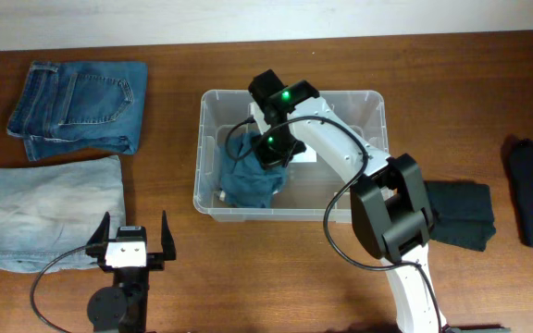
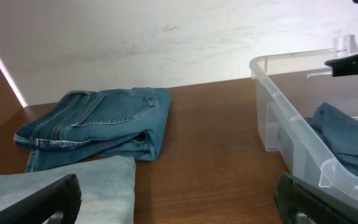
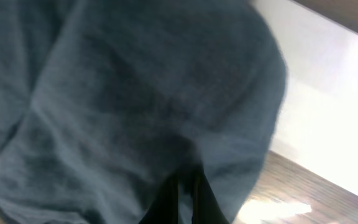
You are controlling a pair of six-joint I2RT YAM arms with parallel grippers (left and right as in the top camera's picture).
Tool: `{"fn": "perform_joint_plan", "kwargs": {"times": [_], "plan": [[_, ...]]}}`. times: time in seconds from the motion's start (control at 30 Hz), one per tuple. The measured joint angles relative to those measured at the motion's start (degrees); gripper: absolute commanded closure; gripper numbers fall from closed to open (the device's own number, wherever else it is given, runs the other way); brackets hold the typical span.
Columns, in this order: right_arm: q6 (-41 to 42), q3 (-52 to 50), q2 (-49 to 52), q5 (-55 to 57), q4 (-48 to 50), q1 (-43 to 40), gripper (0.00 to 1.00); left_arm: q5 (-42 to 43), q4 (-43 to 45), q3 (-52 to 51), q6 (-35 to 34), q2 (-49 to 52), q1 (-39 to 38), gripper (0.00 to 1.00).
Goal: Pack container
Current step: 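Lower the blue shirt into the container and open the right gripper, then withdraw the right gripper toward the black garment on the right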
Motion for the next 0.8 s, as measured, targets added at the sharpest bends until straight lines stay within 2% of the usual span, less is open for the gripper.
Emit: {"fn": "perform_joint_plan", "kwargs": {"times": [0.2, 0.4, 0.5, 0.7, 0.8], "plan": [[1.1, 0.0, 0.0, -1.1, 0.3, 1.1, 0.95, 0.0, 0.0, 0.0, 0.0, 0.0, 0.0, 0.0], [1.5, 0.8, 0.0, -0.7, -3.8, 0.4, 0.76, 0.0, 0.0, 0.0, 0.0, 0.0, 0.0, 0.01], [1.7, 4.4, 0.0, -0.4, -7.8, -0.6, 0.57, 0.0, 0.0, 0.0, 0.0, 0.0, 0.0, 0.01], [1.3, 18.7, -0.4, -0.2, -17.4, -4.0, 0.41, 0.0, 0.0, 0.0, 0.0, 0.0, 0.0, 0.01], [1.2, 27.4, -1.6, 0.7, -23.9, -6.1, 0.29, 0.0, 0.0, 0.0, 0.0, 0.0, 0.0, 0.01]]}}
